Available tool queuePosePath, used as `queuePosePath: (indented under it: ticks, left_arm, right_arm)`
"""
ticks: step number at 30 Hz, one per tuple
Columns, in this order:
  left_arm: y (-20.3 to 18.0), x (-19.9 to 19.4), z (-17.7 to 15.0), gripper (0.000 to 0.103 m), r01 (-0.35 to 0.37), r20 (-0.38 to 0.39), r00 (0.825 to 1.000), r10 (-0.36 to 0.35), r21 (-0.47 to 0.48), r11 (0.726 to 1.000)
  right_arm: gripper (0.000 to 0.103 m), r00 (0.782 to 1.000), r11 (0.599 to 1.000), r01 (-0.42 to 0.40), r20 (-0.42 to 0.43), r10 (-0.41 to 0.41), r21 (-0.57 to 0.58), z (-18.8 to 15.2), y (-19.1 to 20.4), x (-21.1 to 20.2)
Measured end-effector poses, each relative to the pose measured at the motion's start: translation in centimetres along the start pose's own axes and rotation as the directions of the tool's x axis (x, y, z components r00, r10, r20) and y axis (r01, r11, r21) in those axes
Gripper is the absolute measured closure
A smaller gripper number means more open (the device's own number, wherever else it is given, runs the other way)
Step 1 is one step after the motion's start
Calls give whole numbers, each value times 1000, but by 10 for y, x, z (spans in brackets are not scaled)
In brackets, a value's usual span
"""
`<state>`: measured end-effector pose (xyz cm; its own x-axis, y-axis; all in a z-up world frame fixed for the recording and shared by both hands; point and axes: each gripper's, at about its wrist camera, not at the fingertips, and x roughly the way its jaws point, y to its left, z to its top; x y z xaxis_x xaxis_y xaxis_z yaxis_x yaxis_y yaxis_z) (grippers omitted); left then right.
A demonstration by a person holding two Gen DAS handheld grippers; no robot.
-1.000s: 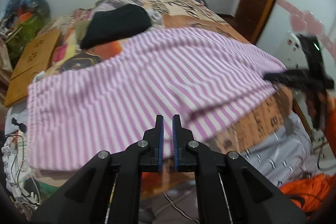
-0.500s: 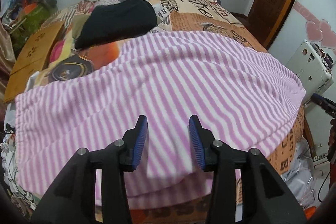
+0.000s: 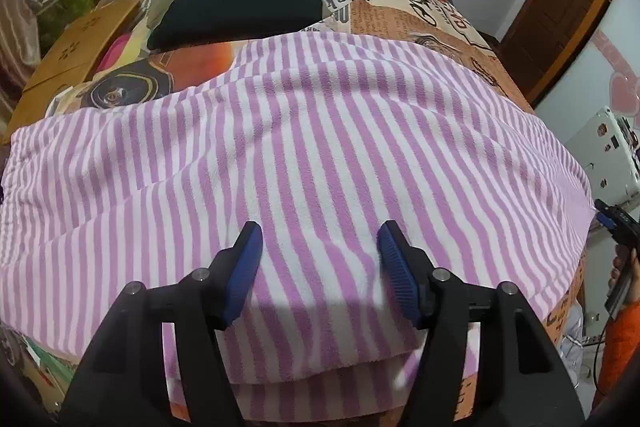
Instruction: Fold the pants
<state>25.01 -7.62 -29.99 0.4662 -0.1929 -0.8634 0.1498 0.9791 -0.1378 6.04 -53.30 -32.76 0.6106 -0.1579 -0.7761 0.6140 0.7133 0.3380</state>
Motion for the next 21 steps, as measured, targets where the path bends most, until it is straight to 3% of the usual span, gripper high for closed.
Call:
queuePosePath:
  ticks: [4,6,13,17,21]
  left_arm:
    - [-6,0,1,42,-39,5,999,39,21,999]
    - [-9,0,2,42,-54,4,999,54,32,998]
    - [-15,1,6,42,-82,0,997,82,47,996]
    - [-15,-1,7,42,-86,1,996,86,48,995]
    - [-11,-7,15,42,-71,-5,997,72,33,997]
  right_arm:
    - [57,997,993,-72,-19,74,88,9,-7,28]
    - [92,992,988,-120,-19,122,100,14,-8,34]
    - [98,990,997,-80,119,81,-16,29,7,6]
    - [98,997,998,-18,79,23,-63,22,4,6]
    - [97,999,988,-33,33,39,-154,21,14,0]
